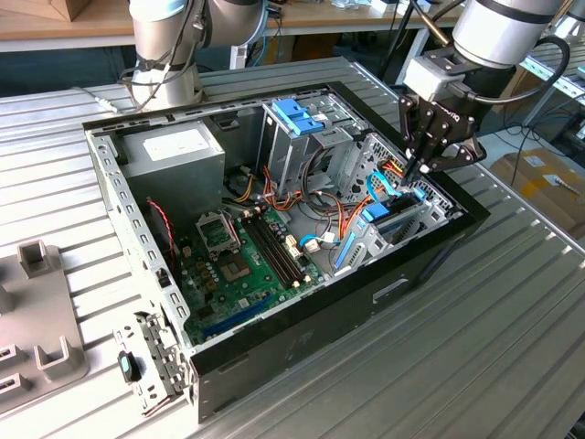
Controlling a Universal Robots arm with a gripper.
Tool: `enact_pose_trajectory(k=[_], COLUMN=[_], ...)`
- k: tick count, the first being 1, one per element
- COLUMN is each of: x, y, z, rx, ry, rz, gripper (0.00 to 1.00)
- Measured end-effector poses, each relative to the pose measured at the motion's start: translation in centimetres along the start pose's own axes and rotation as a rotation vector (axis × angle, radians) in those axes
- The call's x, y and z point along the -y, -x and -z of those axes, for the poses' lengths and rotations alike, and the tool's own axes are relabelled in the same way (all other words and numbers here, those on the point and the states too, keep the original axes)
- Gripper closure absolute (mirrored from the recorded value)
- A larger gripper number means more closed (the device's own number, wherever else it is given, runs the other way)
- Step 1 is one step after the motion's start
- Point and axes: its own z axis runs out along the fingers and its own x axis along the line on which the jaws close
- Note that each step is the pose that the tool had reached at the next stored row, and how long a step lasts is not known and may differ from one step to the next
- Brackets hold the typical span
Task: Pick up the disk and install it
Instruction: 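Insert the second disk wire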
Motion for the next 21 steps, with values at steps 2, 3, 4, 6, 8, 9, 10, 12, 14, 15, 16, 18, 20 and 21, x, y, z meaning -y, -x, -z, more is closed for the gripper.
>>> enact_pose_trajectory(k=[2,3,4,6,8,9,10,12,14,15,16,18,20,21], x=[0.00,0.00,0.00,0.01,0.01,0.01,0.01,0.01,0.01,0.01,0.01,-0.18,-0.22,-0.23], y=[-0.16,-0.18,-0.18,-0.43,-0.43,-0.43,-0.43,-0.44,-0.45,-0.45,-0.45,-0.46,-0.45,-0.46], z=[0.00,0.00,0.00,0.00,0.00,-0.01,0.00,-0.01,-0.01,-0.01,-0.01,-0.07,-0.39,-0.56], rx=[0.0000,0.0000,0.0000,-0.0001,-0.0001,0.0000,-0.0001,0.0000,0.0000,0.0000,-0.0001,0.0003,0.0000,0.0000], ry=[0.0000,0.0000,0.0000,0.0000,0.0000,0.0000,0.0000,0.0000,0.0000,0.0000,0.0000,0.0000,-0.0003,-0.0004], rz=[0.000,0.000,0.000,0.000,0.000,0.000,0.000,0.000,0.000,0.000,0.000,0.000,0.000,0.000], gripper=[0.84,0.84,0.84,0.84,0.84,0.84,0.84,0.84,0.84,0.84,0.84,0.84,0.84,0.84])
